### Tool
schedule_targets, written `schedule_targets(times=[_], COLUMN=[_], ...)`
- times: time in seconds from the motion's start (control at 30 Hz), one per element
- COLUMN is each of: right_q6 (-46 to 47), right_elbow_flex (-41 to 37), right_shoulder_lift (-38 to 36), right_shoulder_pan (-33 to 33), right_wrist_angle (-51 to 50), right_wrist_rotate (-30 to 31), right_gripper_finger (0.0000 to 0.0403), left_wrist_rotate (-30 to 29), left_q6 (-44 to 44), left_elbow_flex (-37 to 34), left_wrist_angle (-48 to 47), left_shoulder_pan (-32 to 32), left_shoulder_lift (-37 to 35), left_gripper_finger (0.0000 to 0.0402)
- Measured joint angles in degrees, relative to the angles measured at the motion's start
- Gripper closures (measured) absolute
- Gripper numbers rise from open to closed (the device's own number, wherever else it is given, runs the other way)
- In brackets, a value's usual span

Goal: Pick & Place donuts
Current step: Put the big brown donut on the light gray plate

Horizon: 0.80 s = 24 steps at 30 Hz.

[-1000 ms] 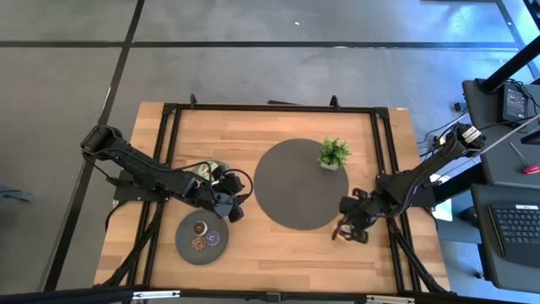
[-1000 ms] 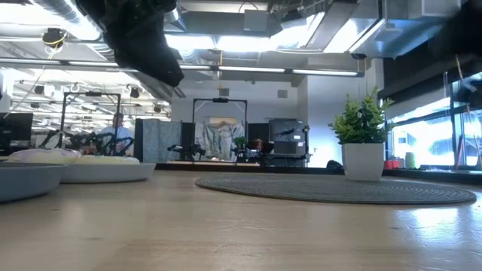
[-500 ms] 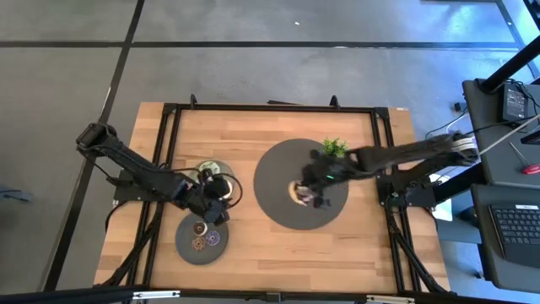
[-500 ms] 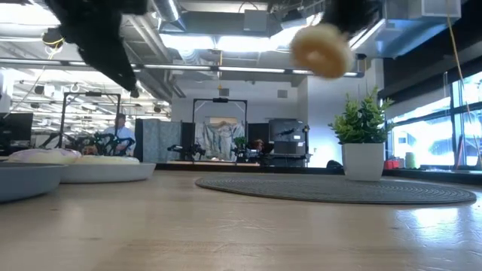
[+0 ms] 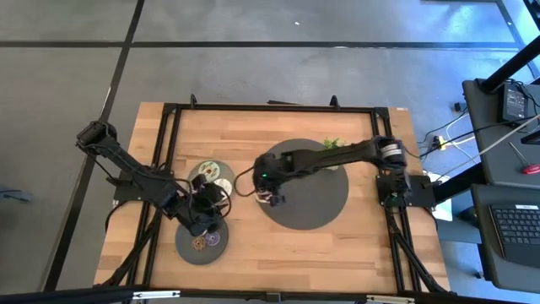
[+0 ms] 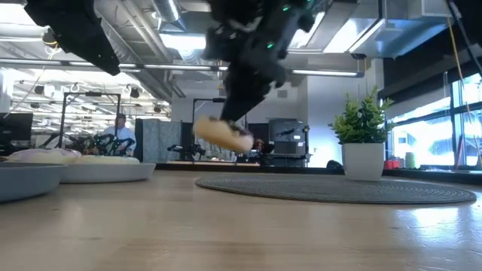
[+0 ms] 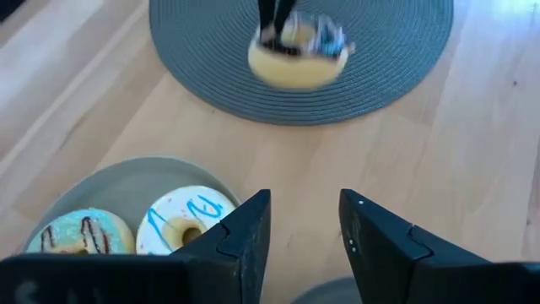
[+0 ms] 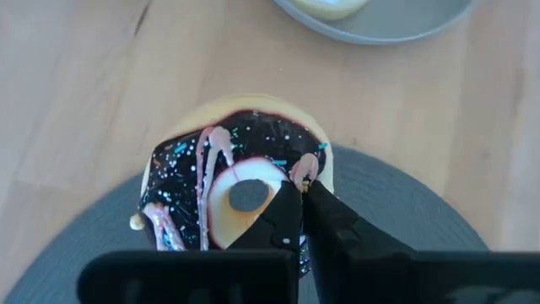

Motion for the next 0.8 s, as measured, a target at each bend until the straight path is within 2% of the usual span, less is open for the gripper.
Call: schedule_targets(times=[0.23,0.63,0.8], right_q6=[3.20,4.15,2.99], right_elbow_flex=[7.98,7.09,7.07], right_shoulder_lift=[7.60,10.78,10.78], right_shoulder_pan=[-0.51,-0.81,-0.79], right_wrist_angle=[-2.45,-2.63,-2.31], right_wrist_rotate=[0.00,0.02,0.24], right_gripper_finger=[0.0390,0.0379,0.0361], left_wrist_rotate=[-5.22,-5.66,-5.62], left_q6=[0.12,0.20,0.06], left_elbow_flex=[0.00,0.00,0.00], left_wrist_angle=[-0.01,0.03,0.60], left_shoulder_pan=[-0.12,-0.01,-0.01], left_shoulder_lift=[0.11,0.13,0.13], left_gripper_finger=[0.0267,0.0266,0.0266])
